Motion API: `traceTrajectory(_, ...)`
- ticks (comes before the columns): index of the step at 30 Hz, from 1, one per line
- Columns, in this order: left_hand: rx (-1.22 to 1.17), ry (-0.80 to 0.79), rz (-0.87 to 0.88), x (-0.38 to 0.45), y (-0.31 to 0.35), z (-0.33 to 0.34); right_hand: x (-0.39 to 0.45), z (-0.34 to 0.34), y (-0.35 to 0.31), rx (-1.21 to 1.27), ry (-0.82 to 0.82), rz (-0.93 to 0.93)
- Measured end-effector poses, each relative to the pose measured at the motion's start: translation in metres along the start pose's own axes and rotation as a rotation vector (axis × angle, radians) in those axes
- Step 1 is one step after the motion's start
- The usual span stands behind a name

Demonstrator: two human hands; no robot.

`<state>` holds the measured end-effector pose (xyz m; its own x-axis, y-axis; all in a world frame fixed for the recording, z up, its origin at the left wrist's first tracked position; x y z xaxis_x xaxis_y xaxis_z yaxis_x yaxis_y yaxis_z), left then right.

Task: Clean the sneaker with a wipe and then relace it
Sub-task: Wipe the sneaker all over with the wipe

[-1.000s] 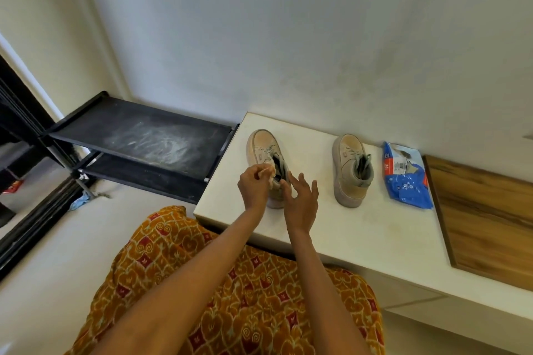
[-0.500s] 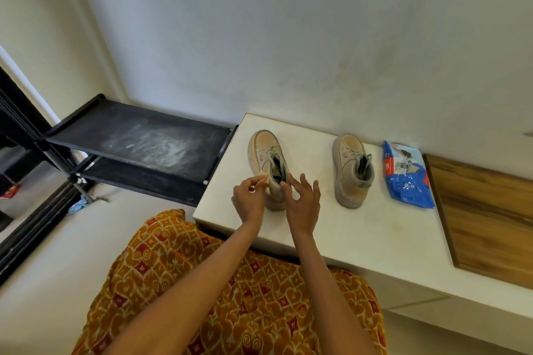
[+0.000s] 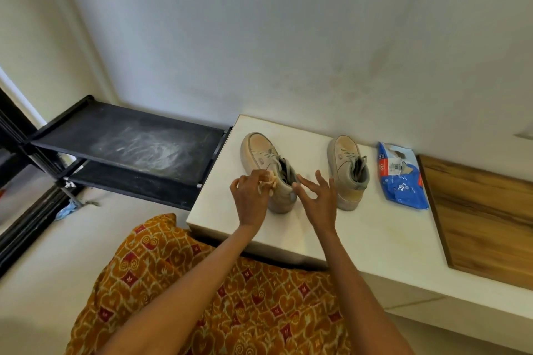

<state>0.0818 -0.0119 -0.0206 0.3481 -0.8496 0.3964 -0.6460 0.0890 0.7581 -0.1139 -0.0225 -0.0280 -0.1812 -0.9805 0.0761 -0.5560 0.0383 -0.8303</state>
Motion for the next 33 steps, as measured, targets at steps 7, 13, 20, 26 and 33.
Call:
traceTrajectory(7, 0.212, -0.005, -0.024, 0.044, -0.008, 0.017, 0.017, -0.004, 0.004, -0.020, -0.049, 0.003)
traceTrajectory(13, 0.016, -0.040, -0.131, 0.027, -0.034, 0.013, -0.006, 0.014, -0.012, -0.028, 0.008, -0.049)
traceTrajectory(20, -0.019, 0.004, -0.019, 0.015, -0.014, 0.003, 0.007, 0.023, -0.003, 0.056, -0.079, 0.000)
traceTrajectory(26, 0.055, -0.001, -0.027, 0.045, -0.010, 0.008, 0.033, 0.015, -0.008, 0.075, -0.292, -0.079)
traceTrajectory(33, 0.076, 0.002, 0.095, 0.027, 0.005, 0.012, 0.057, -0.002, -0.025, -0.183, -0.119, -0.315)
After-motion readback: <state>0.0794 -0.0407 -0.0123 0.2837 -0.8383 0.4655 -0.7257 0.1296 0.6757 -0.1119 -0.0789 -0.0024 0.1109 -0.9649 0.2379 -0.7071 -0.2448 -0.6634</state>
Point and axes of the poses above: each hand's wrist, its own x-axis towards the middle knuckle, its own z-axis out of the palm, y = z × x, the point moved 9 cm from there along x, towards the middle knuckle, and after that the axes turned 5 degrees about x, right-handed, at the moved point
